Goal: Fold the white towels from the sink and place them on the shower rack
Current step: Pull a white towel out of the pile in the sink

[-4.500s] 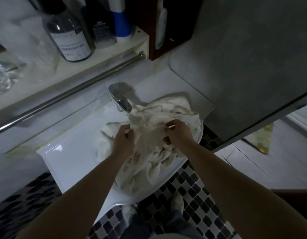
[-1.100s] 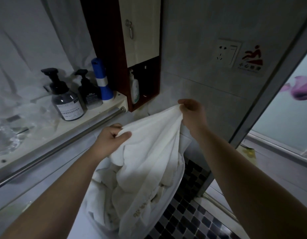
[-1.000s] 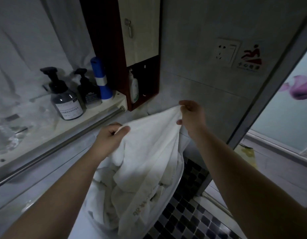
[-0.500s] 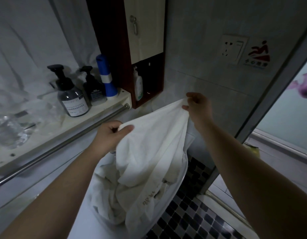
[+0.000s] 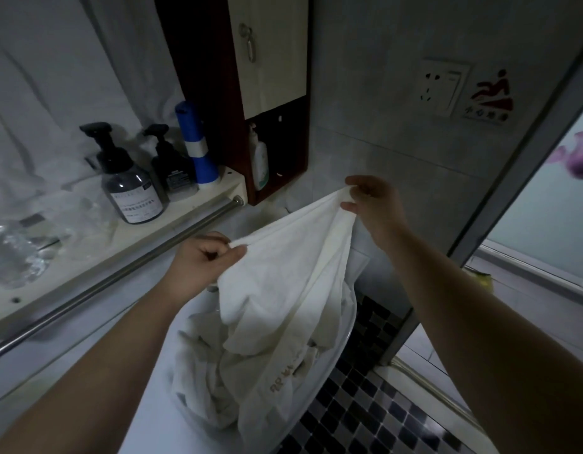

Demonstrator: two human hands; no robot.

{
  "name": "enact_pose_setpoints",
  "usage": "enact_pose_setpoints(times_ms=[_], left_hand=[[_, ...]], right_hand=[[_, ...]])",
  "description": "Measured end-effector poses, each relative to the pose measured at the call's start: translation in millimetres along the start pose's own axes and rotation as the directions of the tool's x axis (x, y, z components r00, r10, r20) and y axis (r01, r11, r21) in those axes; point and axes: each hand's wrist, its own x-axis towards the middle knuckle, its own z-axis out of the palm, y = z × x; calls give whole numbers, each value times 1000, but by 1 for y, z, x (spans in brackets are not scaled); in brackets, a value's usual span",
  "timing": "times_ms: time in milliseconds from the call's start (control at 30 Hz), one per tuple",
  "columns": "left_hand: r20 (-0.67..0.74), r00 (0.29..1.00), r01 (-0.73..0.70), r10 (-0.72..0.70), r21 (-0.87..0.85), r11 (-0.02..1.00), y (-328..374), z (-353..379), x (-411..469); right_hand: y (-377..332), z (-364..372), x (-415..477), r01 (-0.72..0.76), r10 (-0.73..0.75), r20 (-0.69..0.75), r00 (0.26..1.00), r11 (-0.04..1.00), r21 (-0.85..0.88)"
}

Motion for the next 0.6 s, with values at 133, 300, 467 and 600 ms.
enact_pose_setpoints(times_ms=[133,300,467,600], left_hand=[[24,996,87,-85,-88,992,-6,3,-4],[73,994,84,-84,10,996,-7,2,-3],[109,993,-47,34,115,992,-5,-3,1],[139,990,1,-23,154,988,-14,2,-1]], right_hand=[[5,-3,0,-6,7,27,1000,1000,-26],[9,-4,-1,-23,25,62,998,999,-31],[9,-2,0,-27,30,80,996,999,-38],[11,-2,-2,-28,32,92,995,999,-38]])
